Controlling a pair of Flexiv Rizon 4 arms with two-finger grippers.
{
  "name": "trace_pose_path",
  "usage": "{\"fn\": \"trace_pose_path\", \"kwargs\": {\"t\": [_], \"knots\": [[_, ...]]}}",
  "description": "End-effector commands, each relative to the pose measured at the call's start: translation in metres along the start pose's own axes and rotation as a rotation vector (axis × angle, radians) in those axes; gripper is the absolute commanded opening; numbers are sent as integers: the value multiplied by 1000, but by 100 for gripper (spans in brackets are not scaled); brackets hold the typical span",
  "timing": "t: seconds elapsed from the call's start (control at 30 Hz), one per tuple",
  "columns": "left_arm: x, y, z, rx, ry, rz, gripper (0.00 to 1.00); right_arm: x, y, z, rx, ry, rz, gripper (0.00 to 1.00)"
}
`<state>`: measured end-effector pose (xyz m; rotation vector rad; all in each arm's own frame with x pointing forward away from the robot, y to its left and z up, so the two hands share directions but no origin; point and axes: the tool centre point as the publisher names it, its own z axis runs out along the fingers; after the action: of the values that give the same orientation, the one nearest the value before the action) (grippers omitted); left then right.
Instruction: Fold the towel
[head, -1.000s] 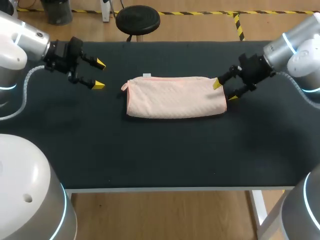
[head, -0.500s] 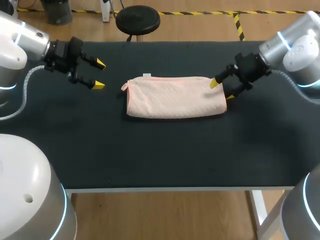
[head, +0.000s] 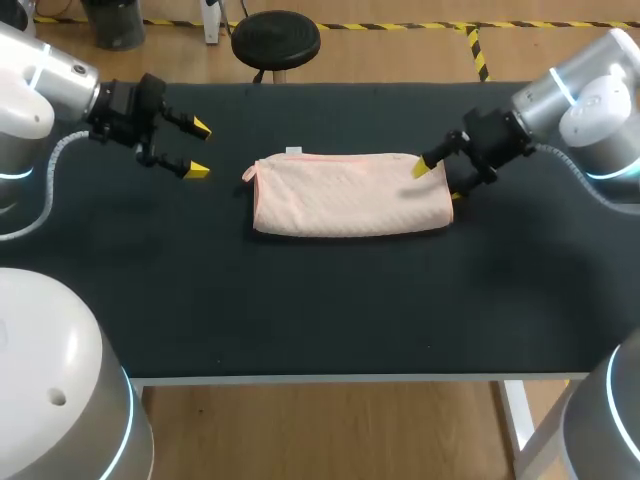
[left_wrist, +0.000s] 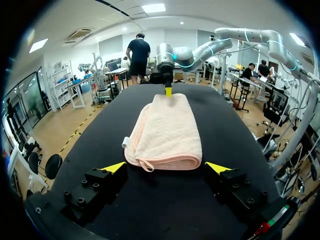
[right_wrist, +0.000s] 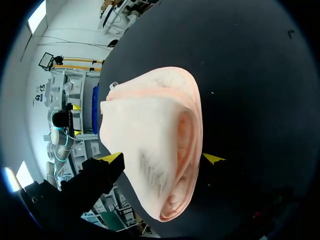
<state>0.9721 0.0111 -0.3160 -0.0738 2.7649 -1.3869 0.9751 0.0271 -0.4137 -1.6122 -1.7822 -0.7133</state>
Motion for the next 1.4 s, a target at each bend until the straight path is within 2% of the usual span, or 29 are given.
{"fn": "trace_pose_path", "kwargs": {"t": [0.03, 0.23, 0.43, 0.47, 0.5, 0.57, 0.6, 0.8, 1.03, 1.17, 1.4], "knots": [[0, 1, 0, 1, -2, 1, 100, 0, 1, 8, 2, 7, -1, 100], [0, 1, 0, 1, -2, 1, 100, 8, 1, 11, 2, 20, -12, 100], [0, 1, 0, 1, -2, 1, 100, 8, 0, 11, 4, 12, -13, 100], [0, 1, 0, 1, -2, 1, 100, 7, -1, 11, 4, 10, -13, 91], [0, 1, 0, 1, -2, 1, 100, 7, -1, 11, 5, 6, -13, 55], [0, 1, 0, 1, -2, 1, 100, 6, -2, 9, 6, -6, -12, 12], [0, 1, 0, 1, -2, 1, 100, 6, -2, 8, 5, -8, -12, 0], [0, 1, 0, 1, -2, 1, 100, 9, 0, 4, -8, -55, -8, 0], [0, 1, 0, 1, -2, 1, 100, 34, 11, -2, -54, -103, 16, 0], [0, 1, 0, 1, -2, 1, 100, 55, 16, -3, -98, -90, 26, 0], [0, 1, 0, 1, -2, 1, 100, 104, 16, 8, -131, -47, -22, 0]]}}
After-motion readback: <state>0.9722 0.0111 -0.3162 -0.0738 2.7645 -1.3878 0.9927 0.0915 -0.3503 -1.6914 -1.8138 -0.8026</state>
